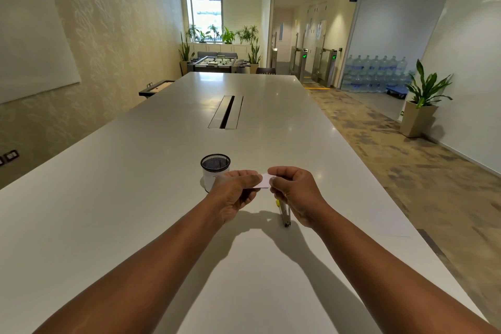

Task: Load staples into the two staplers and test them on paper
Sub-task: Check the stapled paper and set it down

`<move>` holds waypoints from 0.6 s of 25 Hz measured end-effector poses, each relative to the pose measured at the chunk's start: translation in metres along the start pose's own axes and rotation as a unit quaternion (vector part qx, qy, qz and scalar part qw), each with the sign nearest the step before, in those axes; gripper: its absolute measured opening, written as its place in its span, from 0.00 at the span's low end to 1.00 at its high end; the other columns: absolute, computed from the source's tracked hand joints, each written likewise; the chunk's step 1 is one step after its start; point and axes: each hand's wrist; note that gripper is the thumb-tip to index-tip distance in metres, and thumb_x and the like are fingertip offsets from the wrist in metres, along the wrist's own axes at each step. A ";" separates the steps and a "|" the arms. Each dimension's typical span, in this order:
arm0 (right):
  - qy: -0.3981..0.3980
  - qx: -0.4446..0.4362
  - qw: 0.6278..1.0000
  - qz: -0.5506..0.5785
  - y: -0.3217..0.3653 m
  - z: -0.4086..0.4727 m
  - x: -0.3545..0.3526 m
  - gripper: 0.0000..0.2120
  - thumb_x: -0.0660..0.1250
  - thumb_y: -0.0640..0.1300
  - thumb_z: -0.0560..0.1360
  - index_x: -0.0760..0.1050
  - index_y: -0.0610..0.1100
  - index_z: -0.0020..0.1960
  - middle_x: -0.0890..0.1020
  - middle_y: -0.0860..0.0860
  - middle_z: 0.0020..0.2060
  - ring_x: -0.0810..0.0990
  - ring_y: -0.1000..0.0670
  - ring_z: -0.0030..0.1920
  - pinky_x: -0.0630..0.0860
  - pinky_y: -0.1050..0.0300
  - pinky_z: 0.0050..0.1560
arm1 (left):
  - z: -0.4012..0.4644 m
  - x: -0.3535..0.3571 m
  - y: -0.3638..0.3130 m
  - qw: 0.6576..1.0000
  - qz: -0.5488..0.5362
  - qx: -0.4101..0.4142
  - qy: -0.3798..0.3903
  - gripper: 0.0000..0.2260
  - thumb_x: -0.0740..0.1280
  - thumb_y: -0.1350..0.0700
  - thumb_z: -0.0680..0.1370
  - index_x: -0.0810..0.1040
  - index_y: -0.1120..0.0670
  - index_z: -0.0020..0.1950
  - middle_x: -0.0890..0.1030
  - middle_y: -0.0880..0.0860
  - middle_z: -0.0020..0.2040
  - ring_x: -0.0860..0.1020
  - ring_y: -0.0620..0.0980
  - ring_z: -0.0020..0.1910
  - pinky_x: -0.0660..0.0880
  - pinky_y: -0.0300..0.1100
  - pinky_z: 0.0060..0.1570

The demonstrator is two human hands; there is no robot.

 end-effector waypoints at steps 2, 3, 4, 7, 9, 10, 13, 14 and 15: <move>0.006 0.002 1.000 0.000 -0.001 -0.001 -0.001 0.10 0.69 0.33 0.77 0.81 0.39 0.57 0.85 0.44 0.41 0.81 0.50 0.37 0.79 0.57 0.42 | -0.001 -0.001 0.001 1.000 0.008 0.008 -0.001 0.08 0.76 0.67 0.72 0.83 0.61 0.50 0.86 0.57 0.38 0.84 0.49 0.33 0.80 0.38 0.32; 0.010 0.002 1.000 -0.002 -0.001 -0.001 -0.001 0.10 0.69 0.33 0.77 0.81 0.39 0.58 0.85 0.44 0.41 0.81 0.50 0.37 0.79 0.58 0.41 | -0.001 -0.001 0.002 1.000 0.014 0.011 -0.006 0.08 0.76 0.66 0.72 0.83 0.60 0.50 0.86 0.57 0.39 0.84 0.50 0.33 0.79 0.38 0.32; 0.014 0.002 1.000 -0.005 0.000 -0.002 -0.001 0.10 0.69 0.33 0.77 0.81 0.39 0.58 0.85 0.44 0.41 0.81 0.50 0.37 0.79 0.58 0.41 | -0.001 -0.001 0.002 1.000 0.018 0.013 -0.013 0.08 0.76 0.66 0.72 0.83 0.60 0.50 0.86 0.57 0.40 0.84 0.50 0.33 0.79 0.38 0.32; 0.022 0.001 1.000 -0.008 0.001 -0.002 0.001 0.10 0.69 0.32 0.77 0.81 0.38 0.58 0.85 0.43 0.40 0.81 0.51 0.36 0.78 0.58 0.39 | 0.002 0.001 0.004 0.999 0.014 0.015 -0.049 0.07 0.76 0.62 0.74 0.82 0.59 0.51 0.86 0.57 0.41 0.83 0.50 0.33 0.79 0.39 0.31; 0.029 -0.002 1.000 -0.007 0.002 -0.003 0.002 0.11 0.69 0.32 0.77 0.81 0.38 0.58 0.84 0.43 0.40 0.81 0.50 0.36 0.78 0.57 0.39 | 0.003 0.001 0.005 0.998 -0.009 0.009 -0.068 0.06 0.75 0.61 0.75 0.82 0.59 0.50 0.86 0.57 0.38 0.83 0.50 0.32 0.78 0.39 0.30; 0.031 -0.004 0.999 -0.008 0.002 -0.004 0.003 0.11 0.69 0.31 0.77 0.81 0.38 0.58 0.84 0.43 0.40 0.81 0.50 0.36 0.77 0.57 0.39 | 0.002 0.001 0.006 0.998 -0.021 0.006 -0.067 0.06 0.75 0.61 0.75 0.82 0.58 0.50 0.86 0.56 0.37 0.83 0.50 0.32 0.78 0.39 0.30; 0.023 -0.005 1.000 -0.011 0.002 -0.004 0.002 0.11 0.69 0.31 0.77 0.81 0.38 0.57 0.84 0.44 0.39 0.80 0.50 0.35 0.77 0.56 0.40 | 0.000 -0.002 0.007 0.999 -0.027 0.004 -0.029 0.06 0.77 0.63 0.73 0.82 0.58 0.48 0.85 0.56 0.38 0.82 0.50 0.33 0.78 0.39 0.31; 0.019 -0.002 1.000 -0.007 0.002 -0.003 0.002 0.10 0.69 0.31 0.76 0.81 0.38 0.57 0.85 0.44 0.39 0.81 0.50 0.36 0.78 0.55 0.41 | -0.001 -0.003 0.006 1.000 -0.025 0.005 -0.012 0.08 0.77 0.64 0.72 0.82 0.58 0.48 0.85 0.56 0.38 0.82 0.50 0.33 0.78 0.39 0.31; 0.016 0.000 1.000 -0.004 0.002 -0.003 0.001 0.10 0.69 0.31 0.76 0.82 0.39 0.56 0.85 0.45 0.39 0.81 0.50 0.36 0.78 0.55 0.42 | -0.002 -0.004 0.005 1.000 -0.022 0.005 0.004 0.09 0.78 0.65 0.71 0.82 0.58 0.48 0.85 0.55 0.38 0.81 0.50 0.34 0.78 0.39 0.32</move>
Point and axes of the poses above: each hand's wrist, its own z-axis towards the middle knuckle, its own x-axis out of the palm, y = z × x
